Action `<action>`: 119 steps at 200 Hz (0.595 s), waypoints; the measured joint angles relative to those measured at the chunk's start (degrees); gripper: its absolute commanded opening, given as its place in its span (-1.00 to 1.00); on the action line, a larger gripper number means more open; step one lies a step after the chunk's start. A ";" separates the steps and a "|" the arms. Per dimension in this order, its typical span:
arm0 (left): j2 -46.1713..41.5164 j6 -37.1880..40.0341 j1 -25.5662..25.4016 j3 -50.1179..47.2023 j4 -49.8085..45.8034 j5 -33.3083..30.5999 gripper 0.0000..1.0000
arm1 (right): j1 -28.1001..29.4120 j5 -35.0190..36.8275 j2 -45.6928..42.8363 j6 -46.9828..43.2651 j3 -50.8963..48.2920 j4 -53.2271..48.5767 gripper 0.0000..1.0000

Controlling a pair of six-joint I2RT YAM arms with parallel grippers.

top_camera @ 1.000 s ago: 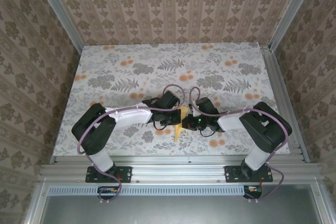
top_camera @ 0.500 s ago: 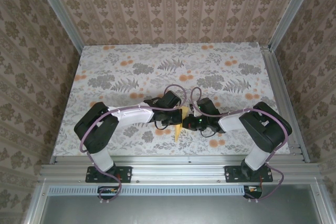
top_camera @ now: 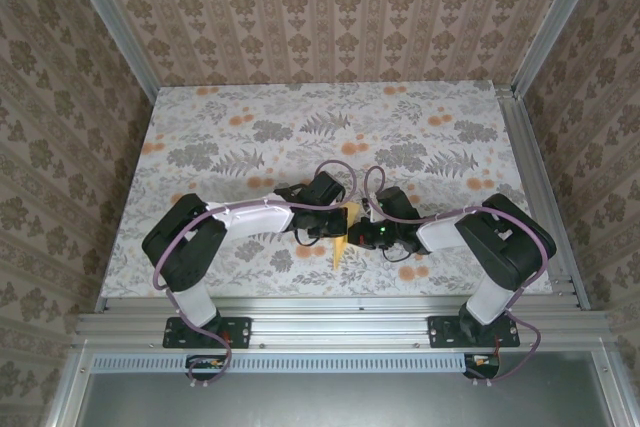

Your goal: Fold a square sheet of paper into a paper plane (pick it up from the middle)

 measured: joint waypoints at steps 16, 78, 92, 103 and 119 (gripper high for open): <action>0.00 0.70 0.00 0.00 0.00 0.15 -1.00 | -0.04 -0.07 -0.02 0.02 -0.07 0.17 -1.00; 0.42 2.01 0.63 -0.04 0.04 0.42 -1.00 | -1.20 -0.76 0.00 1.16 -1.51 3.10 -1.00; 0.42 2.36 0.83 -0.07 0.02 0.61 -1.00 | -1.51 -1.01 0.00 1.38 -1.66 3.41 -1.00; 0.42 2.45 1.09 -0.07 0.04 0.81 -1.00 | -1.62 -1.01 0.00 1.53 -1.81 3.58 -1.00; 0.42 2.56 1.16 -0.07 0.07 1.07 -1.00 | -1.64 -1.01 0.00 1.77 -1.92 3.91 -1.00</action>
